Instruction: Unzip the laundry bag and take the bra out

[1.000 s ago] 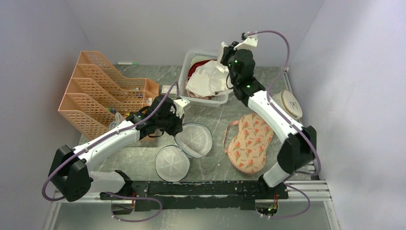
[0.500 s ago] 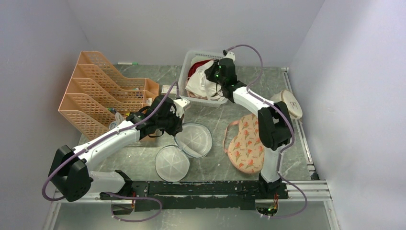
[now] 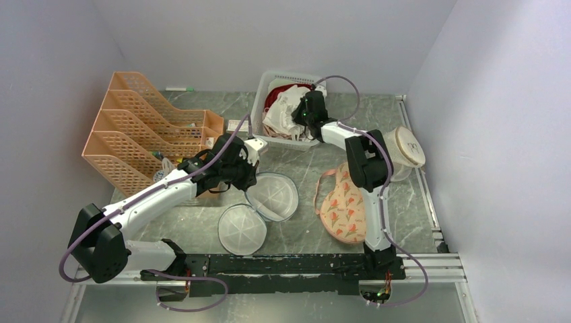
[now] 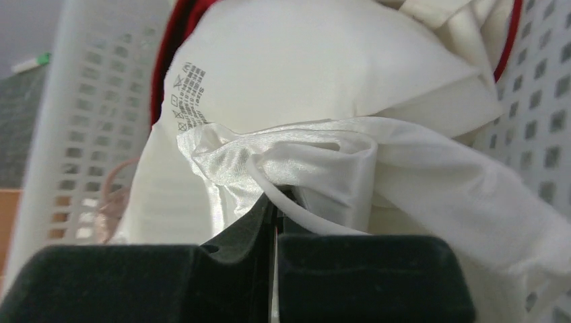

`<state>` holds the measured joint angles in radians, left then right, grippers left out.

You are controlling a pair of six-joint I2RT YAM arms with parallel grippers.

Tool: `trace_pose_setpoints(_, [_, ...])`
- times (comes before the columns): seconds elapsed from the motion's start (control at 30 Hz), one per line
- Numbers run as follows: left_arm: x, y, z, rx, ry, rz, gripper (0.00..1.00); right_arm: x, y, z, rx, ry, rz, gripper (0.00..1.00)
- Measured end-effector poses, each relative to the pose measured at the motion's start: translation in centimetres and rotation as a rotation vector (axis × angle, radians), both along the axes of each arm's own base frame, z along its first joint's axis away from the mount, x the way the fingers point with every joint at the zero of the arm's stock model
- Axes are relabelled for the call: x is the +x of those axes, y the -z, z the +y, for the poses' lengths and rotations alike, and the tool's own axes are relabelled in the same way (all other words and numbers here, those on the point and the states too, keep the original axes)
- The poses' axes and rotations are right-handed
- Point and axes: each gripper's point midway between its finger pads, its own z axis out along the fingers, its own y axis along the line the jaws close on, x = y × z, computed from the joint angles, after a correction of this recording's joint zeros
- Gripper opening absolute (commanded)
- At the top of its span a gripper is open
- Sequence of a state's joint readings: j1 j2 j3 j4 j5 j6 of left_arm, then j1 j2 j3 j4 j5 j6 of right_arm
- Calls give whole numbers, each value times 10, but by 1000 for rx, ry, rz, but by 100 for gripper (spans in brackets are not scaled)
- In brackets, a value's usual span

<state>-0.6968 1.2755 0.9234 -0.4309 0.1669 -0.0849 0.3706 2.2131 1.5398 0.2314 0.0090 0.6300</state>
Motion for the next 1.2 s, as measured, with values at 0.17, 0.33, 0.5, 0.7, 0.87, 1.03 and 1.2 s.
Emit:
trace_pose_setpoints(0.17, [0, 2, 0, 7, -2, 2, 14, 12, 21, 2, -67, -16, 15, 8])
trace_pose_setpoints(0.33, [1, 5, 0, 14, -4, 7, 20, -7, 10, 2, -73, -72, 16, 37])
trace_pose_setpoints(0.5, [3, 7, 2, 28, -13, 3, 38, -57, -40, -9, -72, -131, -11, 69])
trace_pose_setpoints(0.7, [6, 7, 6, 45, -33, -13, 100, -97, -126, -25, -81, -160, -162, 84])
trace_pose_setpoints(0.87, [7, -3, 9, 25, -64, -38, 99, -154, -119, -51, -117, -147, -147, 87])
trace_pose_setpoints(1.03, [6, -44, 14, -75, -98, -150, 99, -216, -63, -67, -173, -165, -26, 89])
trace_pose_setpoints(1.2, [15, -112, 25, -204, -187, -328, 98, -266, -33, -75, -208, -214, 49, 89])
